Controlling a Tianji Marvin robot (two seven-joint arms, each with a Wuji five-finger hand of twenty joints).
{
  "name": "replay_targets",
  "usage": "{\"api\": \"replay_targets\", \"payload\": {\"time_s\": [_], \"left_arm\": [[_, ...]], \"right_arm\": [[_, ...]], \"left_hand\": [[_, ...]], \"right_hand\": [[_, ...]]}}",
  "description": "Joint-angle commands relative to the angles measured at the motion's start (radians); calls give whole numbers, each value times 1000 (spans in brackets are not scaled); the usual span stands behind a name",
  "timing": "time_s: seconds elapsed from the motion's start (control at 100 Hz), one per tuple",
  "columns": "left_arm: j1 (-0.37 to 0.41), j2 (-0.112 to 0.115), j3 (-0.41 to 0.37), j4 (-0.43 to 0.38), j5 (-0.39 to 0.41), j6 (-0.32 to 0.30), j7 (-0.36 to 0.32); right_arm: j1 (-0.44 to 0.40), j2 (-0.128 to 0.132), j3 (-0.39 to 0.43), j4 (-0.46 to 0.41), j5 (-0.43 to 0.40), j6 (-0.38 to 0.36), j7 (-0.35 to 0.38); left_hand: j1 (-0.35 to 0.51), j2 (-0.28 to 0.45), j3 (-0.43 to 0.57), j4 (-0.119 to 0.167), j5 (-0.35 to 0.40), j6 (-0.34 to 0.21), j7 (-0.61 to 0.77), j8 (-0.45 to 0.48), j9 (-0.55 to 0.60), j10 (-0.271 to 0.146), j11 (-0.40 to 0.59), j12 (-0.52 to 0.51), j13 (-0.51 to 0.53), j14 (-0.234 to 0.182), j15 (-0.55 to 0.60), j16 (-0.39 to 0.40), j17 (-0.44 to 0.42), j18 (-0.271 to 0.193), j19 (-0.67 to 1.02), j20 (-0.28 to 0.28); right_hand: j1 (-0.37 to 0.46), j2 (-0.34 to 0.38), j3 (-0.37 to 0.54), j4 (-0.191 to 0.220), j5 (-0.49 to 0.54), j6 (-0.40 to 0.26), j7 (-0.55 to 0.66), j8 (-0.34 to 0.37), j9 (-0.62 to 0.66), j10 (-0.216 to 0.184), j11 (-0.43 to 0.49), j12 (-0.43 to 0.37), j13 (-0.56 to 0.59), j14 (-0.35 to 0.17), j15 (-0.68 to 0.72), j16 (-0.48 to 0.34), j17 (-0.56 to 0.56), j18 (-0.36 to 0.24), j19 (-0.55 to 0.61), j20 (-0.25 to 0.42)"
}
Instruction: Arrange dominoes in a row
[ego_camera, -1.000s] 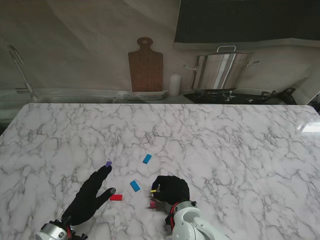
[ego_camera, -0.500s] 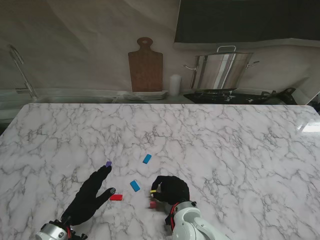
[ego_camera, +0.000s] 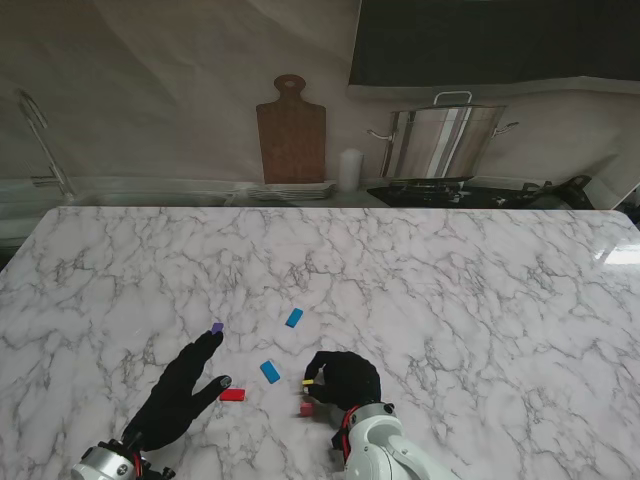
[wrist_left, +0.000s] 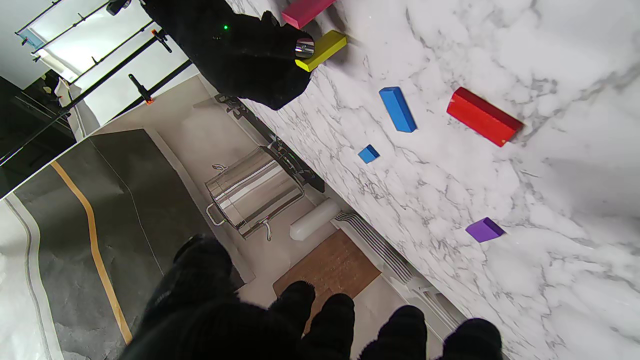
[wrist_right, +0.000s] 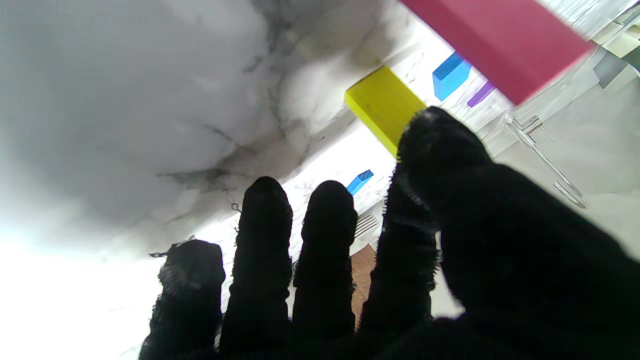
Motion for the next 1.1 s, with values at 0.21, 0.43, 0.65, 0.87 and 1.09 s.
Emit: {"api": "replay_targets", "payload": {"time_s": [0.21, 0.43, 0.65, 0.87, 1.09], "left_arm": [[5, -1, 3, -1, 1, 0, -12], [5, -1, 3, 0, 1, -1, -13], [5, -1, 3, 0, 1, -1, -13], [5, -1, 3, -1, 0, 0, -14], [5, -1, 2, -1, 1, -1, -13]], "right_arm": [[-8, 0, 2, -2, 2, 7, 2], [-7, 1, -1, -2, 2, 8, 8], [-6, -1, -2, -1, 8, 6, 7], [-6, -2, -2, -2, 14, -3, 5], [-5, -2, -4, 0, 16, -7, 7]], "left_hand": [[16, 14, -9, 23, -25, 5, -21, -16, -30, -12, -7, -4, -22, -28, -6, -13, 1, -22, 3, 13], [15, 14, -10, 22, -24, 5, -21, -17, -30, -12, -7, -4, -22, -28, -6, -13, 1, -22, 3, 13], [15, 14, -9, 22, -24, 5, -21, -17, -30, -12, -7, -4, -22, -28, -6, -13, 1, -22, 3, 13], [16, 14, -9, 23, -25, 6, -21, -17, -30, -12, -7, -5, -22, -28, -6, -13, 2, -23, 3, 13], [15, 14, -10, 22, -24, 5, -21, -18, -30, -12, -7, -5, -22, -28, -6, -13, 1, -22, 3, 13]], "right_hand": [[-37, 22, 13, -14, 57, -45, 70, 59, -11, -23, 57, 17, -21, 9, 33, 20, 7, -36, 47, 36], [-40, 15, 10, -16, 40, -26, 39, 44, -18, -19, 47, 11, -23, 10, 32, 21, 8, -37, 46, 47], [-36, 20, 12, -16, 62, -24, 50, 50, -6, -19, 49, 12, -17, 11, 32, 21, 11, -36, 45, 52], [-33, 22, 11, -16, 70, -17, 53, 53, -1, -18, 50, 12, -15, 12, 33, 21, 15, -35, 46, 57], [-32, 22, 10, -17, 70, -17, 52, 54, -1, -18, 49, 13, -15, 12, 32, 22, 16, -36, 47, 60]]}}
